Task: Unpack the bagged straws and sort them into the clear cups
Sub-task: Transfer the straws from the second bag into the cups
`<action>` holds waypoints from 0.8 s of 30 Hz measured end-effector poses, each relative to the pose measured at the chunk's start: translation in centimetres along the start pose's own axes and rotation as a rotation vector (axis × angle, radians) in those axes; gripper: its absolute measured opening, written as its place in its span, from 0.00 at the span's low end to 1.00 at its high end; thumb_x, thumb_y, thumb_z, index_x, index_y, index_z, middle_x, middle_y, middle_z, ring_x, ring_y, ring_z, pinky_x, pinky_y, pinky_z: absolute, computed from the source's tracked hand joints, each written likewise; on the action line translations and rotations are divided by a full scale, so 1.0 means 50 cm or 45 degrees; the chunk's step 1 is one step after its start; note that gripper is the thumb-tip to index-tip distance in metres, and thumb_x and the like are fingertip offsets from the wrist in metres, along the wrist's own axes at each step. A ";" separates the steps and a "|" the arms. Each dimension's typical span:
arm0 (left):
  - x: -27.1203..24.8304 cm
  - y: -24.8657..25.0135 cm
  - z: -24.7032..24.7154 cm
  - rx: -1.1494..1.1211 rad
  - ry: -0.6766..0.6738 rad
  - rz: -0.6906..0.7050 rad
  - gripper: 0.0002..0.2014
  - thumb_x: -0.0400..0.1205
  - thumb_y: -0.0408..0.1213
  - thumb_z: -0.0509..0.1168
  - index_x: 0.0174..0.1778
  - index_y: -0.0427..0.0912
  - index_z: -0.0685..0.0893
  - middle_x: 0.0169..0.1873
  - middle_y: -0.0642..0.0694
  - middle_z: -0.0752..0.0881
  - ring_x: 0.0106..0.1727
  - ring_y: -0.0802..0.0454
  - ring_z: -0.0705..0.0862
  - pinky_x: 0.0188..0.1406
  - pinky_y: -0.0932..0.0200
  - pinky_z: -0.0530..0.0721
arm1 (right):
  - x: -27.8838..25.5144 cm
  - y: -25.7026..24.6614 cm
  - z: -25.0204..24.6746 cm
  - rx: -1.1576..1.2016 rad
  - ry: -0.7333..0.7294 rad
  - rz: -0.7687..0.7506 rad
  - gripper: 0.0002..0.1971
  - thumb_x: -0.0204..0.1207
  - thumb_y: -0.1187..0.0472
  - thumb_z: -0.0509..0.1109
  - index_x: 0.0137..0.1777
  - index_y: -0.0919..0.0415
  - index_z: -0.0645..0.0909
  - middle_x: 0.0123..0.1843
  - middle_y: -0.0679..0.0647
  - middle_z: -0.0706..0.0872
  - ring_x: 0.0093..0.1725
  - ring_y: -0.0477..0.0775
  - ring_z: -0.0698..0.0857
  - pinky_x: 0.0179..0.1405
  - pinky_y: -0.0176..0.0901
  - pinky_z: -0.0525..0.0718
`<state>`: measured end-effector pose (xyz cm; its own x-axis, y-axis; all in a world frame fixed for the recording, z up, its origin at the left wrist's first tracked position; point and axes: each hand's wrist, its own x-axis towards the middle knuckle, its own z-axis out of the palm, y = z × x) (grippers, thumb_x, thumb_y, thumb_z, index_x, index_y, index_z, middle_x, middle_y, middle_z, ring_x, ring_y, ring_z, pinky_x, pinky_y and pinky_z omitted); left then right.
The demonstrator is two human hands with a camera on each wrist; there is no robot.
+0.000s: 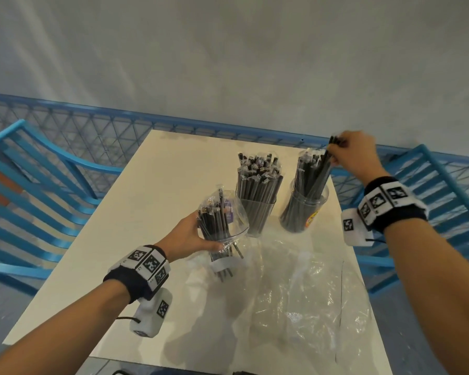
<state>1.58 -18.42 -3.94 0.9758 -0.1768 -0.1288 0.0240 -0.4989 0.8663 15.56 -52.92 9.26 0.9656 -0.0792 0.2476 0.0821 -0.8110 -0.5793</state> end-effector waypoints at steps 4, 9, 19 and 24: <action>0.000 -0.005 -0.002 -0.008 0.005 -0.002 0.39 0.66 0.38 0.84 0.72 0.44 0.76 0.57 0.56 0.83 0.60 0.56 0.80 0.52 0.77 0.72 | -0.025 0.038 0.081 -0.104 -0.137 0.107 0.06 0.81 0.67 0.67 0.41 0.64 0.80 0.38 0.64 0.86 0.21 0.43 0.82 0.32 0.36 0.86; 0.002 -0.005 -0.004 -0.003 0.010 -0.006 0.38 0.66 0.38 0.84 0.71 0.46 0.76 0.55 0.61 0.82 0.58 0.60 0.80 0.50 0.82 0.72 | -0.053 0.051 0.110 0.025 -0.231 0.232 0.04 0.78 0.67 0.70 0.50 0.65 0.80 0.45 0.68 0.89 0.29 0.51 0.87 0.48 0.51 0.88; 0.007 -0.003 -0.003 -0.024 -0.027 0.015 0.38 0.66 0.39 0.84 0.71 0.46 0.77 0.57 0.60 0.83 0.58 0.65 0.80 0.53 0.79 0.73 | -0.076 -0.056 -0.023 -0.043 -0.057 0.016 0.19 0.74 0.71 0.72 0.66 0.65 0.81 0.62 0.61 0.86 0.59 0.58 0.86 0.63 0.46 0.82; 0.008 -0.004 -0.002 -0.015 -0.036 0.007 0.37 0.67 0.39 0.84 0.71 0.46 0.77 0.57 0.59 0.83 0.56 0.70 0.79 0.52 0.80 0.73 | -0.211 -0.178 0.042 0.288 -0.451 -0.163 0.11 0.80 0.65 0.69 0.61 0.63 0.83 0.38 0.49 0.89 0.30 0.37 0.88 0.33 0.29 0.86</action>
<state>1.95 -18.32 -4.13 0.9694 -0.2036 -0.1374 0.0212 -0.4881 0.8725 5.18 -43.66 10.16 0.9660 0.2492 0.0696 0.2202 -0.6507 -0.7267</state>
